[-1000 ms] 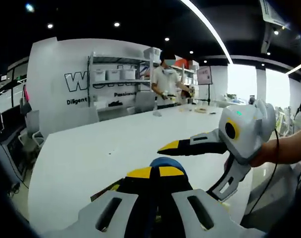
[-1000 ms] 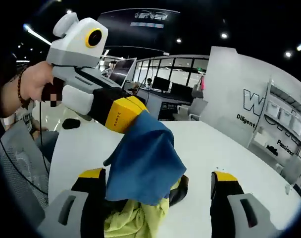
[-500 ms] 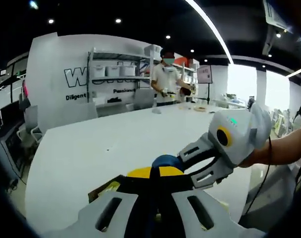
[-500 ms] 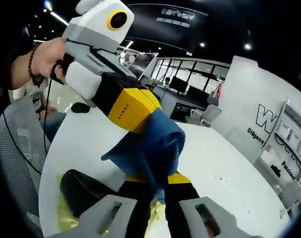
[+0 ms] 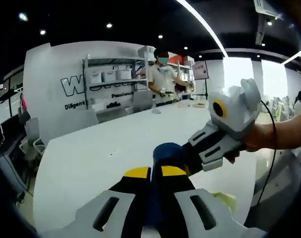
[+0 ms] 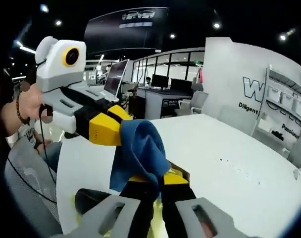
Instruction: Fold the garment on the visible template until the final outline fits inside the template.
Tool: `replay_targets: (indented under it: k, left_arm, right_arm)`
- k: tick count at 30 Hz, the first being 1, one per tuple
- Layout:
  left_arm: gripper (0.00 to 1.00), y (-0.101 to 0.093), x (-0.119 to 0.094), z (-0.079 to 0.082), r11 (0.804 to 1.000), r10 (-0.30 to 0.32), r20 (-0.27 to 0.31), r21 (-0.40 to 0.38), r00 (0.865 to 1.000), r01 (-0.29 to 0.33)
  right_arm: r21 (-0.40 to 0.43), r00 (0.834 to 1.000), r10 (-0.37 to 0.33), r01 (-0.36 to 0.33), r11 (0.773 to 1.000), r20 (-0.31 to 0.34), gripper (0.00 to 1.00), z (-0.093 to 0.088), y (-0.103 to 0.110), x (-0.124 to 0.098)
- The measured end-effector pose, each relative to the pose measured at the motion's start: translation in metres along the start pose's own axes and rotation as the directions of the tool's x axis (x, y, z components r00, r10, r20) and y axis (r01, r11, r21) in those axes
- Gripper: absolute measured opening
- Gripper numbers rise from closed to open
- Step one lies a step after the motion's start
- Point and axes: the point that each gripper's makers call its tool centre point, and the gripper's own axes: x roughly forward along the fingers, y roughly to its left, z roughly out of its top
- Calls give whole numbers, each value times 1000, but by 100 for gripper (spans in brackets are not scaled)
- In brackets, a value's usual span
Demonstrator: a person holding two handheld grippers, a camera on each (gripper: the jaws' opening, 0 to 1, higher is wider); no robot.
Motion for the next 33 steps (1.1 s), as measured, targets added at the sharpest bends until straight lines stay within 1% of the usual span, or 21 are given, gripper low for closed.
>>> replay_targets:
  k: [1,2,3,5,9,12,13,16,18,20,22,24,25,26,27,28,29,30,31,32,33]
  left_arm:
    - [8,2,-2,0,1000,7,2,-1,1000,-7]
    - [9,2,-3,0,1000,8,3,0,1000,-8]
    - [9,4,-6,0,1000,13,5,-3,1000,-13]
    - [11,6,-9,-1,1000,20,3,0,1000,-20]
    - [15,10,-16,-4,999,42,-4,16,999,-42]
    - [23,20,-24,-6,995,94,-2,29,996,-93]
    - [26,25,-28,-9,992,120,-4,33,993,-120]
    - [25,31,-32,-18,991,127,-27,31,992,-126]
    - [25,33,-34,-23,991,133,-37,20,990,-132]
    - [25,34,-35,-33,991,136,-54,2,989,-136]
    - [27,30,-35,-48,992,124,-95,-9,988,-126]
    - [28,25,-34,-58,994,107,-119,-15,987,-109]
    - [29,20,-33,-65,996,86,-138,-21,987,-90]
    - [29,11,-31,-75,998,47,-164,-31,985,-53]
    - [30,4,-30,-82,999,10,-189,-39,982,-18]
    - [30,0,-30,-88,999,-11,-211,-48,977,1]
    - [30,-2,-29,-91,999,-20,-220,-47,975,9]
    - [31,-7,-27,-103,1000,-31,-259,-9,965,29]
    - [32,-9,-26,-108,999,-37,-277,7,960,40]
    - [33,-11,-26,-110,999,-42,-286,11,957,47]
    - [35,-15,-24,-116,998,-56,-304,10,951,62]
  right_arm:
    - [34,1000,4,-5,999,19,0,4,0,-2]
    - [45,1000,5,-6,999,28,0,5,-1,-2]
    - [77,999,7,-10,997,34,0,7,-1,-5]
    - [64,999,1,-4,998,40,0,9,-4,-7]
    - [66,999,-15,12,998,46,0,12,-7,-9]
    - [88,998,-32,27,996,55,0,14,-11,-12]
    - [107,997,-44,37,994,62,0,15,-15,-15]
    - [164,996,-55,43,986,72,0,15,-19,-18]
    - [160,995,-69,56,986,75,0,15,-23,-21]
    - [171,994,-80,66,983,77,0,14,-26,-25]
    - [192,993,-82,65,979,85,0,14,-27,-27]
    - [191,992,-90,73,979,86,0,15,-27,-28]
    - [185,992,-97,80,979,84,0,15,-29,-29]
    - [185,991,-101,85,979,84,0,15,-30,-30]
    - [186,991,-102,85,979,84,0,15,-31,-30]
    - [188,991,-104,86,978,85,0,15,-31,-31]
    - [189,991,-105,87,978,86,0,15,-31,-31]
    - [189,990,-109,91,978,87,0,15,-32,-31]
    - [192,990,-112,94,977,87,0,15,-33,-32]
    - [192,990,-113,95,977,88,0,15,-33,-32]
    - [192,989,-116,97,977,91,0,15,-34,-32]
